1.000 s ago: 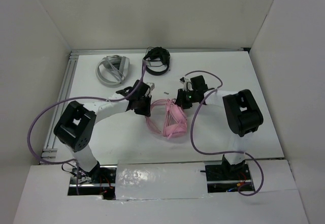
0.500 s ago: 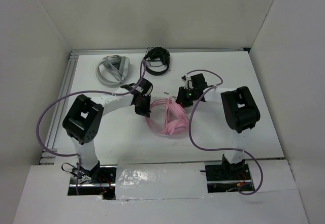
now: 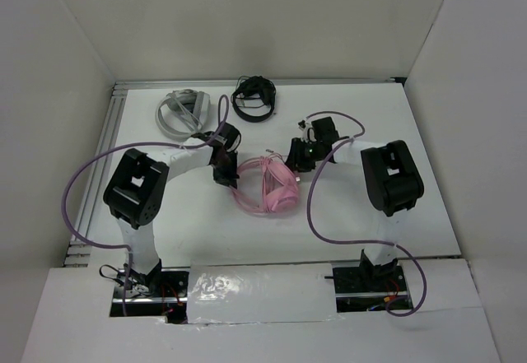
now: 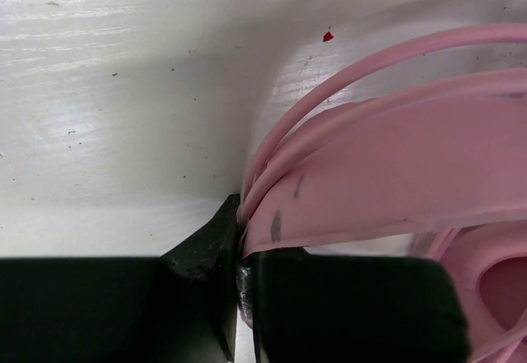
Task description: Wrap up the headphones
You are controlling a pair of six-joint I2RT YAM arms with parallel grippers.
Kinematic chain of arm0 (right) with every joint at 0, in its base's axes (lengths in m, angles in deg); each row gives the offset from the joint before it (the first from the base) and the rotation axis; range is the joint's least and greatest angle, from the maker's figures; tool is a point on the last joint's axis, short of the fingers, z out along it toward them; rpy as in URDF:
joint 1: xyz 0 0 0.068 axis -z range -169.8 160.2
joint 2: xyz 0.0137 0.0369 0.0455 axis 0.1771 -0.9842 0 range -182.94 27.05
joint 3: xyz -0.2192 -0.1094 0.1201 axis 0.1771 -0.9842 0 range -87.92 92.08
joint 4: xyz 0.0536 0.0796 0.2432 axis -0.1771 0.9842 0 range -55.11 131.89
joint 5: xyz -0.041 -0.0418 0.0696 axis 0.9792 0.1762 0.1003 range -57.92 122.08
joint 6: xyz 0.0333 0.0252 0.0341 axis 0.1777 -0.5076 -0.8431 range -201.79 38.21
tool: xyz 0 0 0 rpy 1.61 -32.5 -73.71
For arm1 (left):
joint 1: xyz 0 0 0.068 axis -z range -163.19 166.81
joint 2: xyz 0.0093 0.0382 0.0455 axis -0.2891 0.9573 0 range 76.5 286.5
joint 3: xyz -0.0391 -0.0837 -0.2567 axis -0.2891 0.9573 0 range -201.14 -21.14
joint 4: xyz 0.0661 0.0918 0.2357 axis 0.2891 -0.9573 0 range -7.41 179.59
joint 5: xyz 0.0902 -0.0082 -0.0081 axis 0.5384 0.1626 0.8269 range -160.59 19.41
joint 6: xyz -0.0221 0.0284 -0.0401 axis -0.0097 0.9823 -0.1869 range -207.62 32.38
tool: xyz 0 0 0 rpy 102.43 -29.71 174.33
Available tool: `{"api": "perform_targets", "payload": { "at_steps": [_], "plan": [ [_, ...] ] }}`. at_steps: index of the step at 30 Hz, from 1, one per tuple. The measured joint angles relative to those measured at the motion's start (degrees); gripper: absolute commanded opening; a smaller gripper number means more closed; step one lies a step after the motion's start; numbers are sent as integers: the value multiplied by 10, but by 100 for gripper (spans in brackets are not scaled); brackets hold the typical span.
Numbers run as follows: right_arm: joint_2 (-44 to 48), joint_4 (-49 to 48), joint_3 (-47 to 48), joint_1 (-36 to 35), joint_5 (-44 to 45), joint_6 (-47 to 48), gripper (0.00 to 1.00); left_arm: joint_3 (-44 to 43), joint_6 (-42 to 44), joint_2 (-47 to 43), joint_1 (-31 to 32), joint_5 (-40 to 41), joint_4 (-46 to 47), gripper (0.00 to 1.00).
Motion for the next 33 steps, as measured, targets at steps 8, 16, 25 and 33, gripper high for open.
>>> {"api": "perform_targets", "payload": {
  "at_steps": [8, 16, 25, 33],
  "plan": [
    [18, 25, -2, 3, 18, -11, 73, -17, -16, 14, -2, -19, 24, 52],
    [54, 52, -6, 5, 47, -10, 100, -22, -28, 14, -8, -36, 43, 62],
    [76, 93, -8, 5, 97, -12, 100, -51, -28, 12, -8, -40, 51, 80],
    [126, 138, -8, 10, 135, -12, 100, -61, -25, -38, -8, -28, 47, 93]
  ]
}}
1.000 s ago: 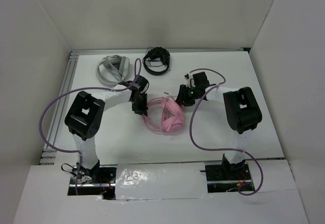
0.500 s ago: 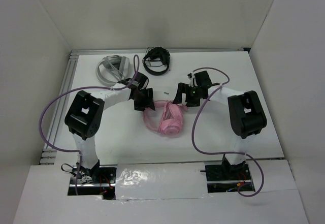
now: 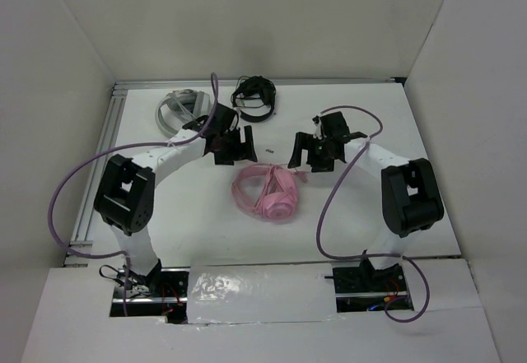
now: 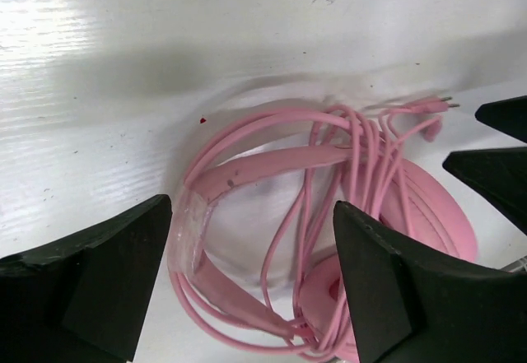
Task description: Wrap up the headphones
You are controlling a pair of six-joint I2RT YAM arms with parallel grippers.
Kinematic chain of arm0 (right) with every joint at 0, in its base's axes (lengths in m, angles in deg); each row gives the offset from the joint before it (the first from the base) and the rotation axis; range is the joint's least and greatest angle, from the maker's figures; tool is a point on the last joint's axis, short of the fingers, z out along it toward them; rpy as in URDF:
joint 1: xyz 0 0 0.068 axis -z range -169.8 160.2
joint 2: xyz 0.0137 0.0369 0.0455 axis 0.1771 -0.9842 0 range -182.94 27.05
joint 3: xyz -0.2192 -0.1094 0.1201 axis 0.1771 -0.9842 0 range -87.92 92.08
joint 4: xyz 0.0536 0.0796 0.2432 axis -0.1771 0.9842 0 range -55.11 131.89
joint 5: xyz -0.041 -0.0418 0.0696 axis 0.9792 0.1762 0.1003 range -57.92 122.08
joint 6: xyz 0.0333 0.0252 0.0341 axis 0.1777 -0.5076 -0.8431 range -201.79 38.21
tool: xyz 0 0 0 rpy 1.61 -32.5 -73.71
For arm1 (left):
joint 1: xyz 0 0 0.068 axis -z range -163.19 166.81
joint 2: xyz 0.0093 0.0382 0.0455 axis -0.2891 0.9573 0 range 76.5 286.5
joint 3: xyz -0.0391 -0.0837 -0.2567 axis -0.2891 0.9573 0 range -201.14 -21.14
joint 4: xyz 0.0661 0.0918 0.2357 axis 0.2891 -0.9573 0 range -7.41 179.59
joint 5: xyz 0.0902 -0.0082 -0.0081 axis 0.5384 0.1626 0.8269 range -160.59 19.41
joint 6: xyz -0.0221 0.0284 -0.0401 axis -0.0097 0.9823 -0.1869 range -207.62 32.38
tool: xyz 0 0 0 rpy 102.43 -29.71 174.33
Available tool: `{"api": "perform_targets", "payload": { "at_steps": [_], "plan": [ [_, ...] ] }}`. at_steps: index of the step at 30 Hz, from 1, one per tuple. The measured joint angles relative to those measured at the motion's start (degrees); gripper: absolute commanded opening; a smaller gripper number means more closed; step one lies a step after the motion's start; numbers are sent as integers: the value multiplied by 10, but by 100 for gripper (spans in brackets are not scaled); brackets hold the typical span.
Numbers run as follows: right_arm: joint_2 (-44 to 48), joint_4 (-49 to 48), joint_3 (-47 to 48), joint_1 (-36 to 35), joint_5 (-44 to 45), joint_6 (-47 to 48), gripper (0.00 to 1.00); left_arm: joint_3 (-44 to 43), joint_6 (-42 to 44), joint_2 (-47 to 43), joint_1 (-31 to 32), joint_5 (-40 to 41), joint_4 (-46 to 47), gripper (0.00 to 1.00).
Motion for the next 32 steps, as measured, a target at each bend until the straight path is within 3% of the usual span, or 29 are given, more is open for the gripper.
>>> {"api": "perform_targets", "payload": {
  "at_steps": [5, 9, 12, 18, 24, 32],
  "plan": [
    [29, 16, 0, 9, 23, 3, 100, -22, 6, -28, 0, 16, -15, 99],
    [121, 18, -2, 16, 38, 5, 100, -18, 14, -89, 0, 37, -27, 99],
    [242, 6, -15, 27, 58, -3, 100, 31, 14, -197, 2, 51, -21, 99],
    [485, 4, -82, 31, 190, -63, 100, 146, -7, -429, 3, 97, -35, 99],
    [638, 67, -162, 31, 331, -125, 100, 203, -67, -492, 0, 150, -119, 99],
    [702, 154, -170, 31, 445, -173, 100, 238, -80, -557, -1, 152, -139, 99]
  ]
}}
